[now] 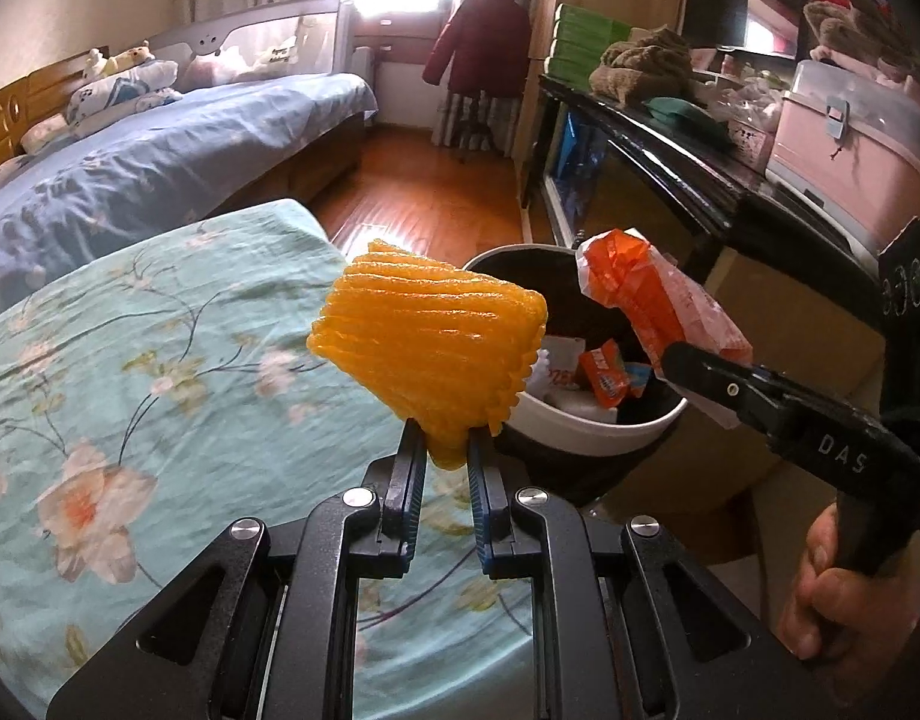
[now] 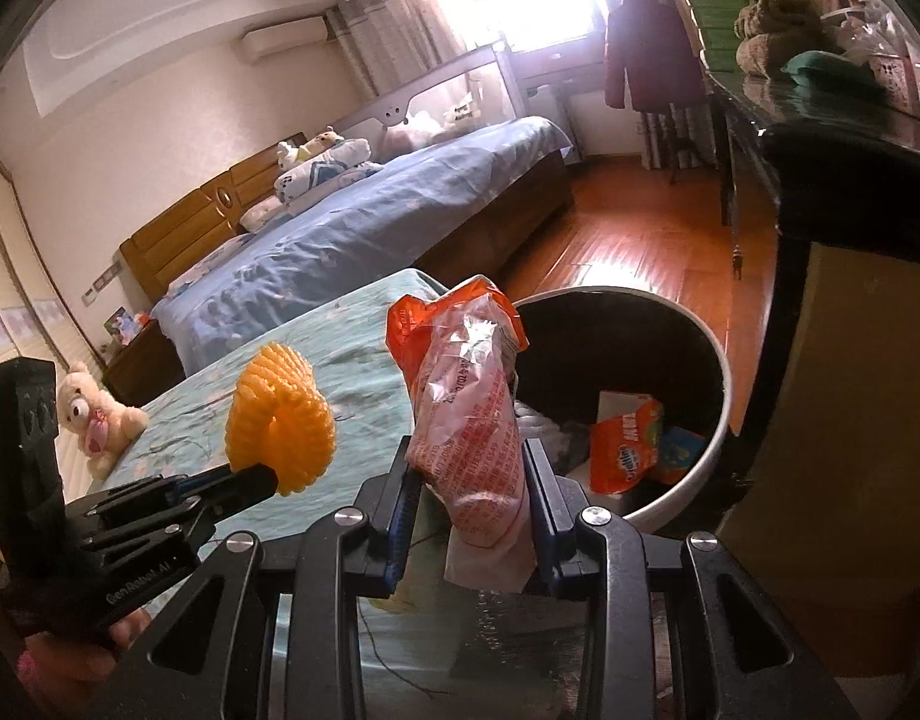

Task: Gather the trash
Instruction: 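Carry the orange foam net and wrapper over the trash bin with both tools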

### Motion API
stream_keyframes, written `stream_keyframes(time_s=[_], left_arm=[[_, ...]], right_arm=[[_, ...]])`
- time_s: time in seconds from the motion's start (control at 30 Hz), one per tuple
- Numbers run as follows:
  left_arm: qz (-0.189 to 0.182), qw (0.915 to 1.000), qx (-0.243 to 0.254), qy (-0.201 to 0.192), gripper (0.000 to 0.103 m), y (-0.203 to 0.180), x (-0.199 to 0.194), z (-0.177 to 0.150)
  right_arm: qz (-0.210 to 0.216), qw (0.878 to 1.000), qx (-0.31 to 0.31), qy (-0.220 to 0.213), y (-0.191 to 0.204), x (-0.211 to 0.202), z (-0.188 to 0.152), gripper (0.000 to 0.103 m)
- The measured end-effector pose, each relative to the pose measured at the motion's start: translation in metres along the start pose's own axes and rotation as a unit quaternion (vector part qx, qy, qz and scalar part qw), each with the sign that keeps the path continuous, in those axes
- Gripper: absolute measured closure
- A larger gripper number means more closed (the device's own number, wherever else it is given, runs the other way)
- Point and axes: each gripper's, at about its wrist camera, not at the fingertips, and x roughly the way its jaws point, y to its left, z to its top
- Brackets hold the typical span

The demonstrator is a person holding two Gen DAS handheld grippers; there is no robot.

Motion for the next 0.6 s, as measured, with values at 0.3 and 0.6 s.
stream_keyframes(time_s=[0.3, 0.6], left_arm=[[-0.004, 0.9999, 0.015, 0.000, 0.090, -0.012, 0.005, 0.008], [-0.008, 0.9996, 0.027, 0.001, 0.090, -0.023, 0.011, 0.014]], right_arm=[[-0.009, 1.000, 0.006, -0.002, -0.008, -0.002, 0.001, 0.069], [-0.019, 1.000, 0.012, -0.006, -0.018, -0.004, 0.006, 0.069]])
